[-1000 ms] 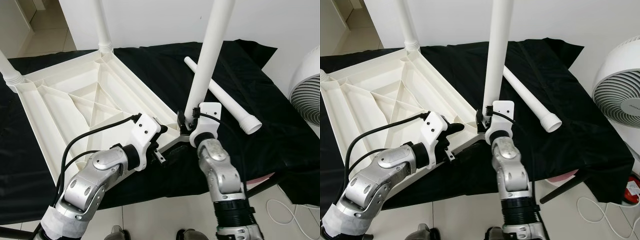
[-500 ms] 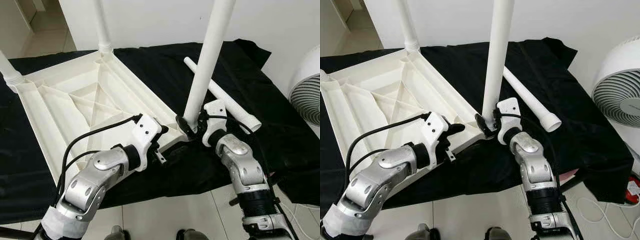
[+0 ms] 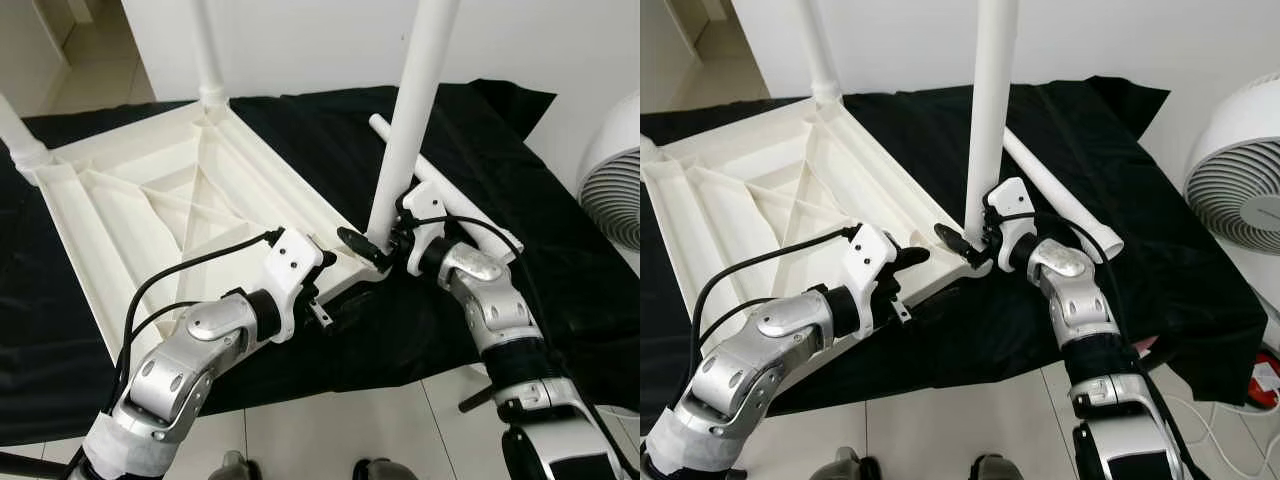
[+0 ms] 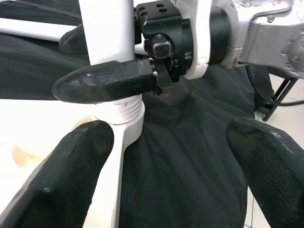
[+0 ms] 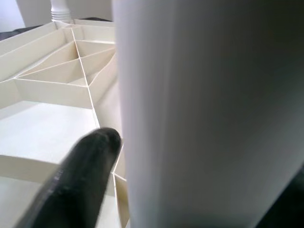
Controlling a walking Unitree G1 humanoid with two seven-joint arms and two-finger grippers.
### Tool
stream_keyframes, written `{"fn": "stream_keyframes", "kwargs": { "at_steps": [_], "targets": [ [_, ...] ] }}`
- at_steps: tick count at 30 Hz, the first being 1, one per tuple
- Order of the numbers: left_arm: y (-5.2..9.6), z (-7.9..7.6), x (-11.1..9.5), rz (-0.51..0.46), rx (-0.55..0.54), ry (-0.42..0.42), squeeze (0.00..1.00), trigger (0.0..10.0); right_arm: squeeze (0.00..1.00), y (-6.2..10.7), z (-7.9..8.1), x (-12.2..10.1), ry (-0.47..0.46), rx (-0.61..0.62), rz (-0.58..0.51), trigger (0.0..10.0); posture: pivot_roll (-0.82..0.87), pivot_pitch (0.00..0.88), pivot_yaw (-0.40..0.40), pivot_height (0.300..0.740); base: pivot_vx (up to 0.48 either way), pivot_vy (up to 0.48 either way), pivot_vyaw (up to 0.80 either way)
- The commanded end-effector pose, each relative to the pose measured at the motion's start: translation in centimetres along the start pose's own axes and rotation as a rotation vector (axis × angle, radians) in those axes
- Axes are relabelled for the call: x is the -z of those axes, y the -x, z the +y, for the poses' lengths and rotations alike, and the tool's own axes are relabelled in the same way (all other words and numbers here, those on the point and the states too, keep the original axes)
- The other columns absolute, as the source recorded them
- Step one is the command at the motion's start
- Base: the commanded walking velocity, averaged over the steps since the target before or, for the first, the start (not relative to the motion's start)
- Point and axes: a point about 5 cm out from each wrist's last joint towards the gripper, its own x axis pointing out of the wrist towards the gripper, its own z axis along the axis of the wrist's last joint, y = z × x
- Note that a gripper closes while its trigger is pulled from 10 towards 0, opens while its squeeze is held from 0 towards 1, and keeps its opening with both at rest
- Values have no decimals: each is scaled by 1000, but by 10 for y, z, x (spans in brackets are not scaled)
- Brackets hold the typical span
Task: Building children table
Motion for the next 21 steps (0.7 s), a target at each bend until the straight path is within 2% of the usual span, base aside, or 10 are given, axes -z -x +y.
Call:
{"fn": "stream_keyframes", "kwargs": {
  "at_steps": [1,9,12,13,14,15,17,21],
  "targets": [
    [0,-3,2,14,7,10,0,10000,0,-4,6,7,6,-71,30,0,-67,89,37,740,0,0,0],
    [1,-3,3,19,4,11,0,10000,0,1,7,18,-11,-107,62,0,-61,90,34,740,0,0,0],
    [1,-4,4,20,7,11,0,10000,0,2,6,20,-23,-84,64,0,-61,90,34,740,0,0,0],
    [1,-5,4,21,8,12,0,10000,0,2,6,22,-31,-73,65,2275,-61,90,34,740,0,0,0],
    [1,-5,4,21,8,12,0,10000,0,2,6,22,-31,-73,65,2275,-61,90,34,740,0,0,0],
    [1,-4,4,21,9,11,0,10000,0,2,6,24,-51,-40,70,10000,-61,90,34,740,0,0,0],
    [1,-4,4,23,10,10,0,10000,0,2,8,28,-69,37,92,10000,-61,87,33,740,0,0,0],
    [2,-4,4,25,11,9,0,10000,0,1,12,30,-79,89,92,10000,-60,82,31,740,0,0,0]
  ]
}}
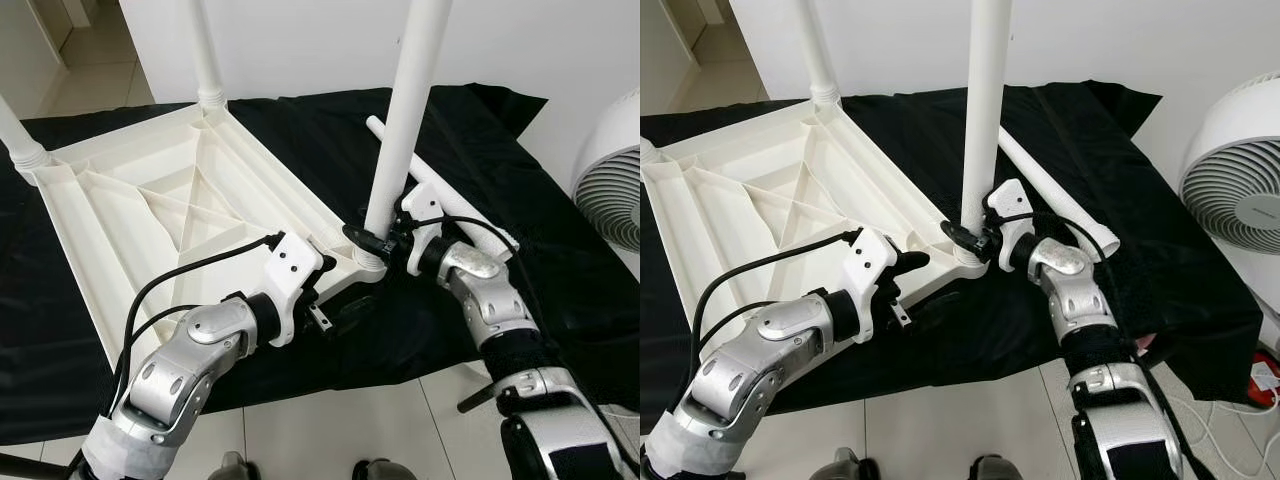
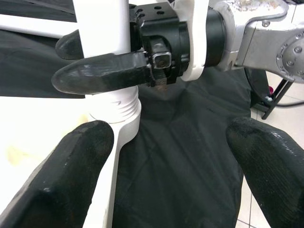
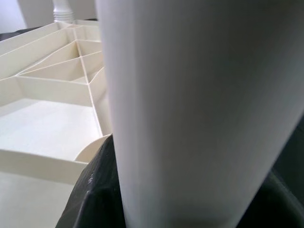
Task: Building children table
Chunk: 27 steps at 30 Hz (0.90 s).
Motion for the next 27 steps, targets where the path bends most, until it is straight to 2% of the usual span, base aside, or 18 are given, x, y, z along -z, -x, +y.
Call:
{"fn": "stream_keyframes", "kwargs": {
  "at_steps": [1,5,6,8,9,13,15,18,25,26,27],
  "targets": [
    [1,-3,1,11,10,-2,0,10000,0,3,8,20,-50,51,80,10000,-60,79,29,740,0,0,0],
    [1,-4,2,13,14,-1,0,10000,0,2,19,20,-128,194,69,10000,-55,74,30,740,0,0,0],
    [1,-4,2,13,14,-1,0,10000,0,2,19,20,-128,194,69,10000,-55,74,30,740,0,0,0],
    [2,-4,3,16,16,-1,0,10000,0,3,30,20,-176,280,64,10000,-51,71,30,740,0,0,0],
    [2,-4,3,16,16,-1,0,10000,0,3,30,20,-176,280,64,10000,-51,71,30,740,0,0,0],
    [2,-5,4,21,19,-3,0,10000,0,9,41,21,-185,552,86,10000,-35,61,22,740,0,0,0],
    [2,-5,4,22,19,-4,0,10000,0,10,42,21,-191,588,89,10000,-35,61,22,740,0,0,0],
    [3,-5,4,21,7,-6,0,10000,0,11,46,19,-225,714,83,10000,-20,55,9,740,0,0,0],
    [5,-6,4,19,-3,0,0,10000,0,8,50,8,-242,710,41,10000,-12,57,8,740,0,0,0],
    [6,-6,4,21,-2,1,0,10000,1000,9,49,6,-249,701,28,10000,-16,61,5,740,0,0,0],
    [6,-6,4,23,-2,1,0,10000,1000,9,49,4,-251,697,19,10000,-22,70,7,740,0,0,0]
  ]
}}
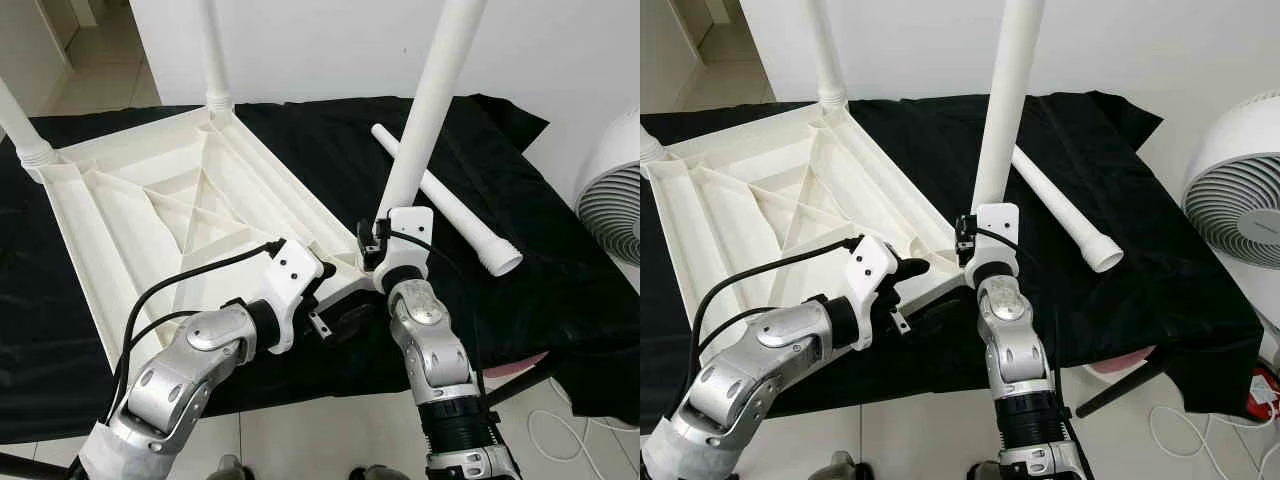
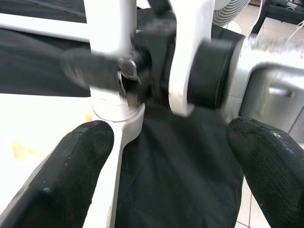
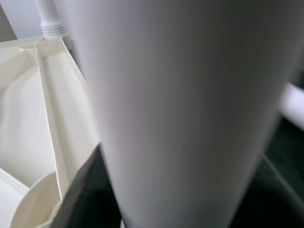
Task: Building children table
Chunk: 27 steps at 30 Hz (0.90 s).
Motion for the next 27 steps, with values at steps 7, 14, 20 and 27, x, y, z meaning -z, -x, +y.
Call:
{"fn": "stream_keyframes", "kwargs": {
  "at_steps": [7,14,20,27],
  "targets": [
    [2,1,2,16,-11,4,0,10000,1000,0,-4,-8,-2,-112,-23,10000,-36,81,11,740,0,0,0],
    [0,-1,3,14,0,11,0,10000,0,-3,-11,-13,63,-331,-19,10000,-57,85,21,740,0,0,0],
    [-2,2,4,13,-22,7,0,10000,0,-14,-28,-31,167,-551,-73,10000,-40,76,12,740,0,0,0],
    [-3,3,3,3,-39,7,0,10000,0,-22,-33,-36,217,-717,-67,10000,-32,73,3,740,0,0,0]
  ]
}}
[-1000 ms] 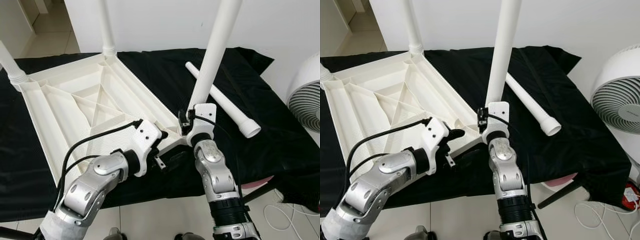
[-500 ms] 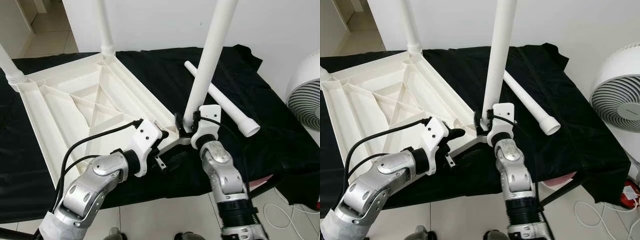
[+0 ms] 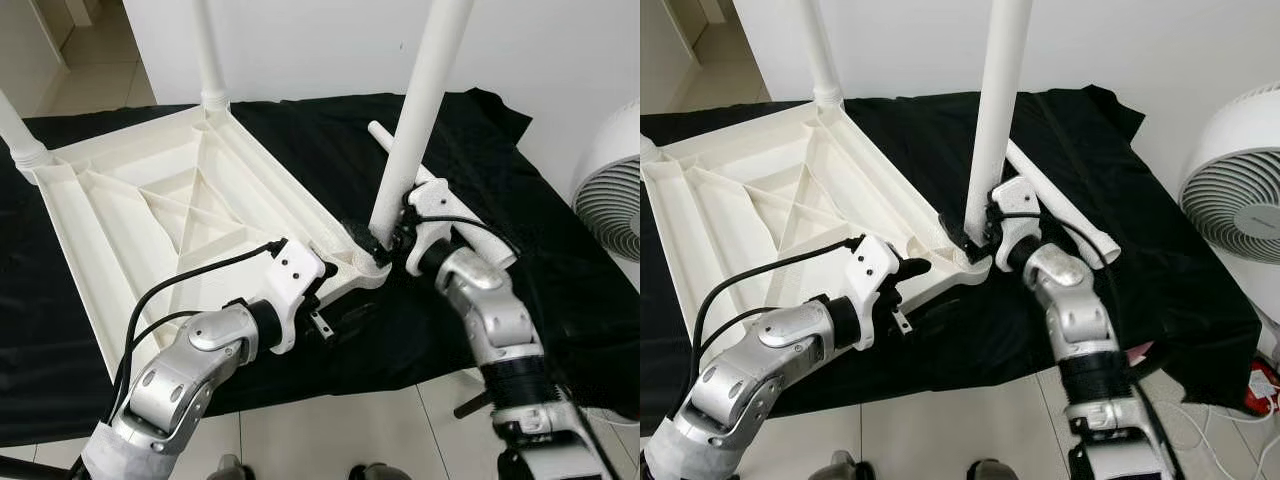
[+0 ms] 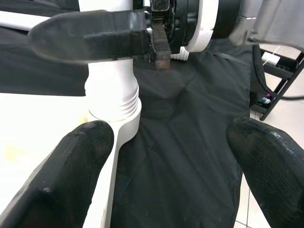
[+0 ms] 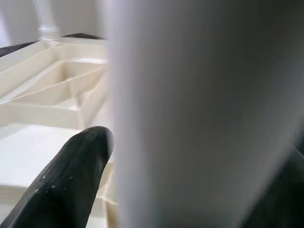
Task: Building children table
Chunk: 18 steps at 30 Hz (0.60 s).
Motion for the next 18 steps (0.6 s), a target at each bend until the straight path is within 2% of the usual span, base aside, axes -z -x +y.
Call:
{"fn": "stream_keyframes", "kwargs": {
  "at_steps": [1,5,11,18],
  "targets": [
    [0,1,1,-3,-37,-1,0,10000,0,-2,0,3,11,-99,10,10000,-34,74,2,740,0,0,0],
    [0,1,1,3,-37,-3,0,10000,0,-4,-3,6,29,-185,39,10000,-31,74,7,740,0,0,0],
    [1,2,1,5,-33,-5,0,10000,0,-7,-8,10,79,-221,61,10000,-30,78,13,740,0,0,0],
    [4,0,2,12,-30,6,0,10000,0,-1,-10,23,69,-255,108,10000,-24,105,16,740,0,0,0]
  ]
}}
